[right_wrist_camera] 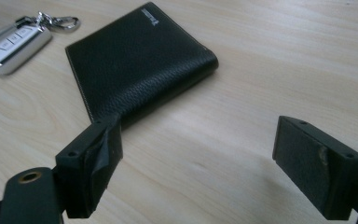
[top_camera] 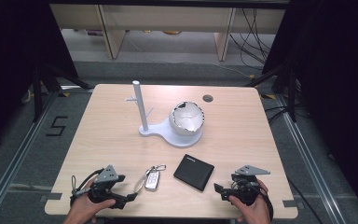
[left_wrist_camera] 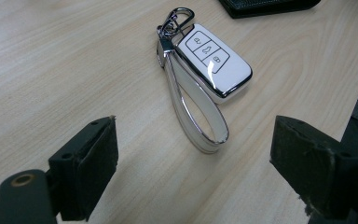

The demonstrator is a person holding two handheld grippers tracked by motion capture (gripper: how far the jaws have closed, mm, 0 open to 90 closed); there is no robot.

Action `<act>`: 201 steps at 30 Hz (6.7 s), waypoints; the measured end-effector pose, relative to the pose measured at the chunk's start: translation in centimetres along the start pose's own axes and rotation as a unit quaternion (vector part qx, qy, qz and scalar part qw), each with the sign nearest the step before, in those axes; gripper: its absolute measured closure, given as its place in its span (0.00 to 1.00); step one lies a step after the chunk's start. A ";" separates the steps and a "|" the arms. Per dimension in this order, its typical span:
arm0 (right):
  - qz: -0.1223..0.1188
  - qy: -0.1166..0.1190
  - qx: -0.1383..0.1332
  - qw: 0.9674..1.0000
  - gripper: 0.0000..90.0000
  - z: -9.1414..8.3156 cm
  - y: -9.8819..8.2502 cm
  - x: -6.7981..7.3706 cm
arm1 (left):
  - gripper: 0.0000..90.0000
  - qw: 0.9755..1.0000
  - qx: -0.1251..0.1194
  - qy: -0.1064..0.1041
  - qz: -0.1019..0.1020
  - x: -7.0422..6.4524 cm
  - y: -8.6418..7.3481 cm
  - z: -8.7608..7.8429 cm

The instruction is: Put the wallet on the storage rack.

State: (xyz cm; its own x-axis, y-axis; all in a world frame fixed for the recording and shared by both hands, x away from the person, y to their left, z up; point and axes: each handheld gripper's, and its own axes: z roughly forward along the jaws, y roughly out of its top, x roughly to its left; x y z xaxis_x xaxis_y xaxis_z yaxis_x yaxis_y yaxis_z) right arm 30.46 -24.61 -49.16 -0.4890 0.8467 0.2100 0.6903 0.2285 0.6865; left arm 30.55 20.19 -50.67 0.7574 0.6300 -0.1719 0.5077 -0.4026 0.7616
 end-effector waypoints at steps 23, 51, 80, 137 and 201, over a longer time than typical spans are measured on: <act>0.034 0.058 -0.026 0.997 0.22 0.2 0.1 -0.3 | 0.19 0.999 0.014 0.019 0.036 0.1 1.9 1.1; 0.046 0.091 -0.027 0.994 0.24 1.2 0.4 -0.6 | 0.82 0.990 0.008 0.022 0.137 -1.8 9.7 7.4; 0.078 0.115 0.001 0.990 0.26 3.0 1.0 0.7 | 0.94 0.986 0.080 0.001 0.147 -3.0 11.0 13.8; 0.158 0.170 -0.046 0.972 0.82 4.0 3.8 -3.5 | 0.91 0.978 0.112 -0.055 0.166 -6.6 10.4 13.7; 0.036 0.092 -0.146 0.984 0.93 -1.8 19.1 -4.2 | 0.37 0.998 0.043 0.036 0.018 0.4 1.3 -1.9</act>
State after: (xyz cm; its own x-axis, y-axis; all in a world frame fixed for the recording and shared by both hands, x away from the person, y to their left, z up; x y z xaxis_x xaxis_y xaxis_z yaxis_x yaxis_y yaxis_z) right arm 44.72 -24.67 -35.71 -0.5517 0.7477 0.3697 0.5566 -0.0001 0.8308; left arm 30.72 21.15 -48.59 0.7456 0.6593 -0.0970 0.5165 -0.4797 0.7093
